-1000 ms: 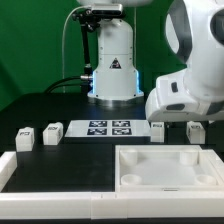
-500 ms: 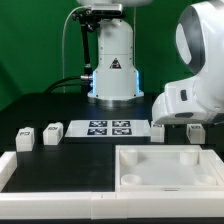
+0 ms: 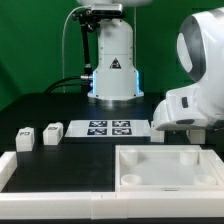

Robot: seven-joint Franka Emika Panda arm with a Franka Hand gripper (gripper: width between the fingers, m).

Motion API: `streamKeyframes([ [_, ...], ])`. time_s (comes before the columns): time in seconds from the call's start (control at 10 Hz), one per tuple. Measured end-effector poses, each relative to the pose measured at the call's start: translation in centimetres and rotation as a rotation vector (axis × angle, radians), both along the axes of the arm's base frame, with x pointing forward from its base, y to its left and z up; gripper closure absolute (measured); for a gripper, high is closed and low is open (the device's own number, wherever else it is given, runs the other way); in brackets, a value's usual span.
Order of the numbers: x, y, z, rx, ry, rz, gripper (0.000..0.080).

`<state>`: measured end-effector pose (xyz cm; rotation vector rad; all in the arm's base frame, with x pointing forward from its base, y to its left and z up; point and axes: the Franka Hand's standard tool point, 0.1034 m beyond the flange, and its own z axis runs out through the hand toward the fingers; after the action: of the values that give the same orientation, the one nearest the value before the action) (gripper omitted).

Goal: Assemble one leg

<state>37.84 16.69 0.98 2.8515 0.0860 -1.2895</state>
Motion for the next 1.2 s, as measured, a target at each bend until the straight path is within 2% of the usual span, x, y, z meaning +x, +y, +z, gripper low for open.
streamKeyframes([
  [0.2,-0.4,0.1,-0.1,-0.005,0.006,0.003,0.0151],
  [0.4,-0.4,0.2,-0.1,-0.004,0.006,0.005,0.0405],
  [0.5,-0.4,0.2,-0.1,-0.004,0.005,0.006,0.0405],
  [0.6,-0.4,0.2,-0.1,-0.003,0.005,0.006,0.0509],
  [1.0,-0.1,-0.3,0.2,0.012,0.005,0.015,0.0509],
  [1.2,0.6,-1.5,2.2,0.021,0.033,0.023,0.0509],
])
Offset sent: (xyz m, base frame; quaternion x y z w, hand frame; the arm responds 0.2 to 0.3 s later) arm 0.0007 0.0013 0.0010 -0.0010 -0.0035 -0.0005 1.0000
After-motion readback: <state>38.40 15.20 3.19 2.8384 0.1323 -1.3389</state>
